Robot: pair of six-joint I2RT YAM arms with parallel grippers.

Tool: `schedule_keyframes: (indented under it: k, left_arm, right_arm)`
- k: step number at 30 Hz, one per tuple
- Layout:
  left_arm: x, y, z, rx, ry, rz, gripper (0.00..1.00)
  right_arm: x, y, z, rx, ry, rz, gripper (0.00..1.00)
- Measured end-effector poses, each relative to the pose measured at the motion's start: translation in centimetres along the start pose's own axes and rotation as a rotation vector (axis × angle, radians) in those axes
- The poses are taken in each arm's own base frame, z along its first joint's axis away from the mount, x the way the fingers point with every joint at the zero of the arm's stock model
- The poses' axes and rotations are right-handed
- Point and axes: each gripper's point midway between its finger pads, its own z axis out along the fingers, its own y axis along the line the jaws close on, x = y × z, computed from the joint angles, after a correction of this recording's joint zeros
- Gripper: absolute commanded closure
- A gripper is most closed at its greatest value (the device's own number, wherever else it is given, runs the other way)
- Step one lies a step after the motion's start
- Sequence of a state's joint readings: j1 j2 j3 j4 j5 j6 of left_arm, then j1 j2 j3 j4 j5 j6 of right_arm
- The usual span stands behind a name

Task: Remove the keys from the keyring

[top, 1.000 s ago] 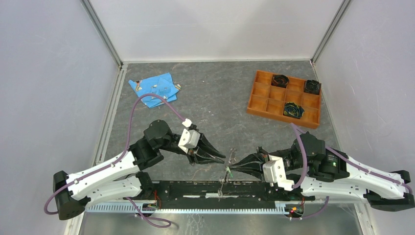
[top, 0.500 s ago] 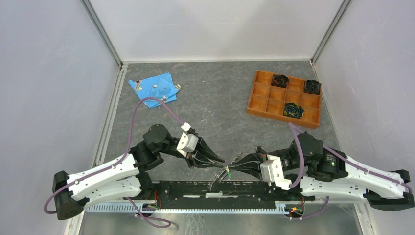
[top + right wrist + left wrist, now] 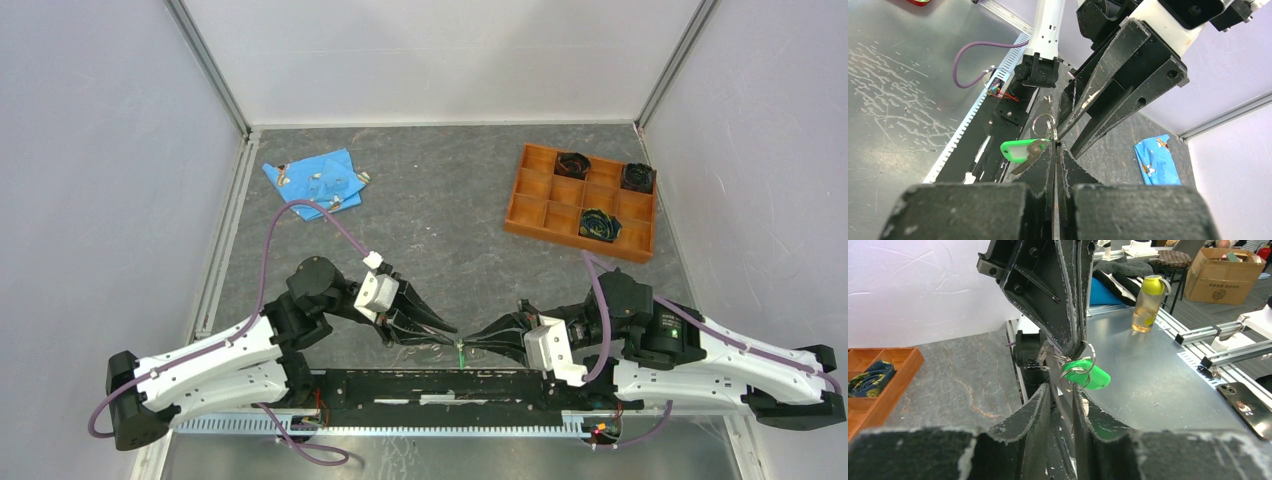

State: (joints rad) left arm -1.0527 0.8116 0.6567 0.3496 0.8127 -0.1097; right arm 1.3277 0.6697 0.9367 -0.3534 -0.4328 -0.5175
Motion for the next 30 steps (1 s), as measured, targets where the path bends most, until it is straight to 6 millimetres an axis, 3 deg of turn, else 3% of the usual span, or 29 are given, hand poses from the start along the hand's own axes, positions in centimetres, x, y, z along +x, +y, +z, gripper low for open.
schedule_keyframes:
  k: [17, 30]
  left_arm:
    - [0.52, -0.22, 0.48, 0.016, 0.001, -0.031, 0.7]
    - [0.82, -0.04, 0.54, -0.009, -0.017, -0.07, 0.91]
  right_arm:
    - [0.32, -0.17, 0.53, -0.009, 0.021, 0.009, 0.99]
    - [0.84, -0.78, 0.36, 0.029, 0.05, 0.011, 0.99]
